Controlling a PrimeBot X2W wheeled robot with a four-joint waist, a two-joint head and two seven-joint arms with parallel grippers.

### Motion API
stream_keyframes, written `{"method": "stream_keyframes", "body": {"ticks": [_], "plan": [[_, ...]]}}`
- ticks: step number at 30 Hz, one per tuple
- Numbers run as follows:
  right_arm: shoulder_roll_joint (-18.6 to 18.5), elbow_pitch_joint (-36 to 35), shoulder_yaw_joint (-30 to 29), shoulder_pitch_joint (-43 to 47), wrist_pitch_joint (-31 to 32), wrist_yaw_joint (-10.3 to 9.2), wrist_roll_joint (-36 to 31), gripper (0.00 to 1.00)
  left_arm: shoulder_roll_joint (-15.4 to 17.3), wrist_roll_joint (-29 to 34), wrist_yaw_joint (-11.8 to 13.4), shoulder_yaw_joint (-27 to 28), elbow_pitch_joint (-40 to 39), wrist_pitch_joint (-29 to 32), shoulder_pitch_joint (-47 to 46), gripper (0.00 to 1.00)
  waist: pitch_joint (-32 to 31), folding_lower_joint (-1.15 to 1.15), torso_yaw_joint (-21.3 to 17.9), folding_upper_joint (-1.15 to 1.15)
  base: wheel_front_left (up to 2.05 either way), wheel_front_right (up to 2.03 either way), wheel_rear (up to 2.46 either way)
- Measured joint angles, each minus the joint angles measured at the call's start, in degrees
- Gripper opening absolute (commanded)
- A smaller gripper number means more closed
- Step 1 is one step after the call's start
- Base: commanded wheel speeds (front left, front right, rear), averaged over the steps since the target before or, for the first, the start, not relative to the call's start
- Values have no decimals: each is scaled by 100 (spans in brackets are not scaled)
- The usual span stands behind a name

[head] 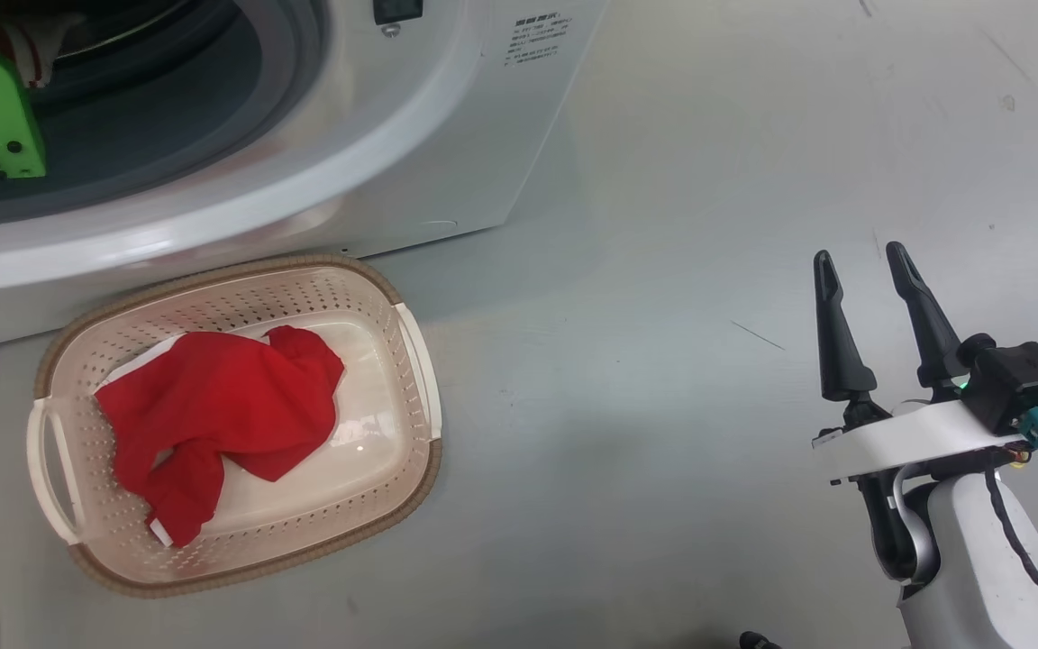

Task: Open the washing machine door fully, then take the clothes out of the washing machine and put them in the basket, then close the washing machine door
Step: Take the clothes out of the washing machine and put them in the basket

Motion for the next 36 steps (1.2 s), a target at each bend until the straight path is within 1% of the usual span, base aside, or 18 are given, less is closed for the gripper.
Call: {"method": "stream_keyframes", "body": {"ticks": [6,11,18,24,29,31,33,36], "plan": [[-19,29,-108,1,-14,-3,-1,100,-182,-7,14,76,-140,-605,22,0,-104,0,106,0,0,0,0],[-79,67,-157,5,-14,-4,-11,100,-446,-107,14,160,-321,-1193,248,0,-222,0,231,0,0,0,0],[-176,91,-238,34,-14,-7,-66,100,-713,-192,15,198,-533,-1936,755,0,-454,0,437,0,0,0,0],[-250,160,-271,226,-14,-8,-126,100,-947,-268,16,190,-750,-2501,1455,0,-791,-1,647,0,0,0,0],[-275,182,-274,388,-14,-13,-160,100,-1059,-269,16,151,-992,-2543,1977,0,-1072,-1,801,0,0,0,0],[-280,182,-281,460,-14,-58,-162,100,-1112,-269,16,115,-1117,-2543,2142,0,-1182,-1,865,0,0,0,0],[-289,178,-288,533,-14,-59,-164,100,-1170,-268,18,69,-1293,-2544,2277,0,-1281,-1,935,0,0,0,0],[-288,168,-293,599,-14,-64,-164,100,-1188,-267,18,36,-1555,-2550,2474,0,-1418,-1,1041,0,0,0,0]]}}
